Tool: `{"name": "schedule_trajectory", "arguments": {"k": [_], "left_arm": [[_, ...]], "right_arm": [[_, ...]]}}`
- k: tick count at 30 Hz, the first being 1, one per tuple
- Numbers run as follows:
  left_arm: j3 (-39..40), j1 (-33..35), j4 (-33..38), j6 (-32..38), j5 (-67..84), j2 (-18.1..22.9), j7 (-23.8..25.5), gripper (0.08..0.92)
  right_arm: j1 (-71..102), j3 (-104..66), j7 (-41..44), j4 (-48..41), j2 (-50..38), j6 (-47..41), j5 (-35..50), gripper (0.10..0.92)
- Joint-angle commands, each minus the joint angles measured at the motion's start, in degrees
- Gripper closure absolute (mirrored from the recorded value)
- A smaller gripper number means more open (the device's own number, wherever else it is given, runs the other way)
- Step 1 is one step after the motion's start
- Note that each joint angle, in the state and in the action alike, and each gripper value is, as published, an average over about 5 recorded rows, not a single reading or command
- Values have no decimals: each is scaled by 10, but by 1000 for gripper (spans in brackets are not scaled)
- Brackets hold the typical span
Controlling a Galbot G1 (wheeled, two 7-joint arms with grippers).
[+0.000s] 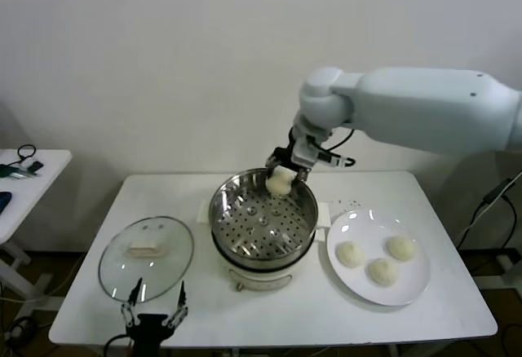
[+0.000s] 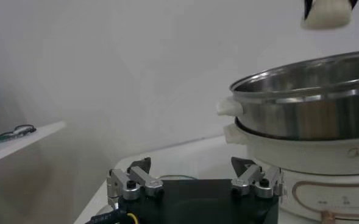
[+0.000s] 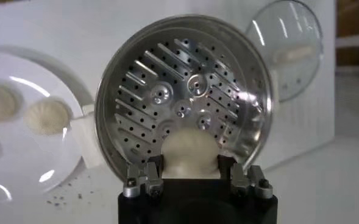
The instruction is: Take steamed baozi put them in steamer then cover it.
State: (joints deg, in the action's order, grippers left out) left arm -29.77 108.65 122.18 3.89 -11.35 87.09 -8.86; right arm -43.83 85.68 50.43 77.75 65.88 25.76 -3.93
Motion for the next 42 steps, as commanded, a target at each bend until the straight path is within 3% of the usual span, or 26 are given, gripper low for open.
{"name": "schedule_trajectory", "arguments": {"k": [1, 15, 19, 23, 27, 31, 34, 42], "left_arm": [[0, 2, 0, 1, 0, 1, -1, 177], [-6, -9, -9, -3, 5, 1, -2, 177], [-7, -13, -10, -5, 8, 1, -2, 177], [-6, -13, -9, -6, 8, 2, -1, 177], [-5, -12, -7, -5, 5, 3, -1, 177], [-3, -9, -5, -5, 3, 4, -1, 177], [-4, -7, -2, -4, 3, 4, -1, 177], [-2, -4, 5, -3, 1, 4, -1, 177]], "right_arm": [[140, -43, -56, -164, 63, 97, -139, 420], [183, -65, -72, -251, 112, 126, -135, 419], [168, -62, -74, -256, 117, 133, -110, 366], [112, -37, -43, -235, 111, 136, -17, 261], [17, 24, 22, -201, 92, 105, 161, 209], [-82, 85, 110, -176, 50, 10, 361, 203], [-131, 120, 145, -155, -10, -114, 449, 202], [-170, 233, 96, -23, -185, -328, 451, 203]]}}
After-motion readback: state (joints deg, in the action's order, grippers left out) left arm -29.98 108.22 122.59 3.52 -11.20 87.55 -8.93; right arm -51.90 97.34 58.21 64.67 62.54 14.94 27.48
